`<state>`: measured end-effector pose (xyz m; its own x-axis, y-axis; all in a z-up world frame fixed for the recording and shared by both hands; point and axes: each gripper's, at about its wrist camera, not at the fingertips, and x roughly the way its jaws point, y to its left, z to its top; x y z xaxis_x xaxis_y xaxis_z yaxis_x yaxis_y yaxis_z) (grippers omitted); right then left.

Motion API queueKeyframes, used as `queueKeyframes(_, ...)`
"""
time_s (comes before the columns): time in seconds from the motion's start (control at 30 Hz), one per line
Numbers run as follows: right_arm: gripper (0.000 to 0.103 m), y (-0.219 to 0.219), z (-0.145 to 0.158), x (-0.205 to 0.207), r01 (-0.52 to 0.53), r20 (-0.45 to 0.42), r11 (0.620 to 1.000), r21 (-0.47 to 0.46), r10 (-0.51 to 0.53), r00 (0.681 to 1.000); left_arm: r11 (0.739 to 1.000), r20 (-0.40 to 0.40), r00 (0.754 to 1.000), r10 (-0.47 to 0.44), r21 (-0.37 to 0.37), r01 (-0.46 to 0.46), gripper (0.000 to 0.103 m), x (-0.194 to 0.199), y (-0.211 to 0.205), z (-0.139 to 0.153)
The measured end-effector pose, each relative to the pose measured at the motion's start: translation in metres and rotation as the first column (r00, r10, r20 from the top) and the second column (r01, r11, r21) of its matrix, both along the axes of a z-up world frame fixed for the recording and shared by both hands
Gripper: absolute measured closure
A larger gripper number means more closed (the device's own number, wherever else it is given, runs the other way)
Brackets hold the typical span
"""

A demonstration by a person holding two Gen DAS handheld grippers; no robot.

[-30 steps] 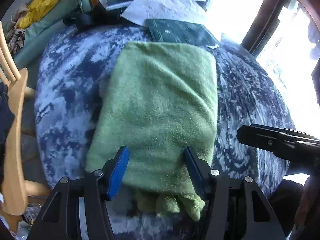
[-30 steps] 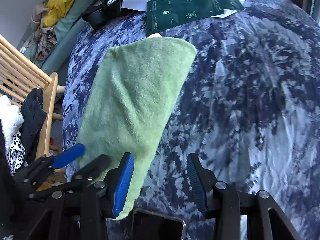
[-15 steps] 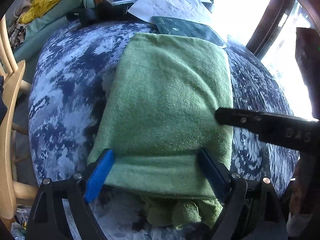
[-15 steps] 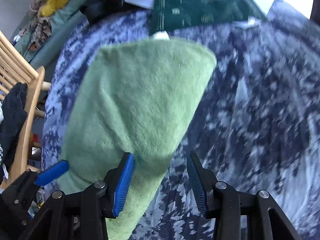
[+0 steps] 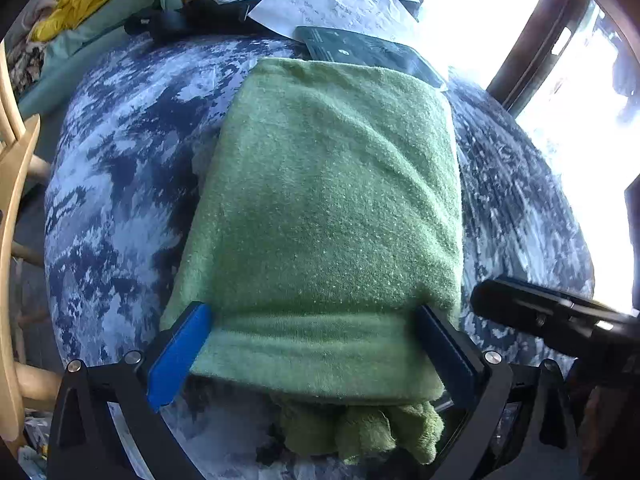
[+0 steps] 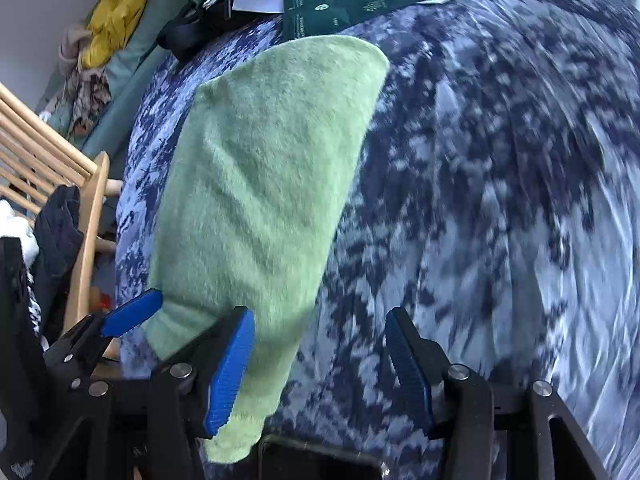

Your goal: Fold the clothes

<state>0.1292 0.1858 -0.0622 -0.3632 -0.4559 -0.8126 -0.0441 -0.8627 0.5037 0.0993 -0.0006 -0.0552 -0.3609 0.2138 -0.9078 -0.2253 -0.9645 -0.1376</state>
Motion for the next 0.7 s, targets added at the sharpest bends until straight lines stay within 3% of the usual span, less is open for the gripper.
queueKeyframes(0.2, 0.046, 0.003, -0.003, 0.010, 0.020, 0.003, 0.999, 0.034, -0.020, 1.000, 0.988, 0.016, 0.999, 0.048, 0.144, -0.049, 0.000, 0.003, -0.022, 0.013)
queueKeyframes(0.33, 0.046, 0.003, -0.002, 0.019, 0.005, 0.011, 1.000, 0.006, -0.005, 1.000, 0.989, 0.002, 0.995, 0.100, 0.106, -0.099, 0.000, 0.001, -0.033, 0.013)
queueKeyframes(0.43, 0.046, 0.001, -0.001, 0.025, -0.002, 0.011, 1.000, -0.026, 0.002, 1.000, 0.971, 0.063, 0.992, 0.113, 0.204, -0.123, 0.000, -0.004, -0.050, 0.011)
queueKeyframes(0.5, 0.046, 0.000, 0.001, 0.029, -0.004, 0.009, 0.999, -0.046, 0.005, 1.000, 0.927, 0.119, 0.982, 0.145, 0.330, -0.177, 0.000, -0.010, -0.066, 0.010)
queueKeyframes(0.57, 0.046, 0.000, 0.007, 0.027, -0.014, -0.008, 0.999, -0.051, 0.014, 1.000, 0.864, 0.163, 0.974, 0.159, 0.454, -0.217, 0.000, -0.012, -0.085, 0.009)
queueKeyframes(0.63, 0.046, -0.001, 0.015, 0.022, -0.023, -0.034, 0.999, -0.037, 0.021, 0.999, 0.776, 0.208, 0.966, 0.154, 0.579, -0.249, 0.000, -0.012, -0.101, 0.006)
queueKeyframes(0.7, 0.046, 0.001, 0.025, 0.013, -0.021, -0.063, 0.999, -0.025, 0.019, 0.998, 0.711, 0.230, 0.964, 0.137, 0.654, -0.257, 0.000, -0.013, -0.109, 0.004)
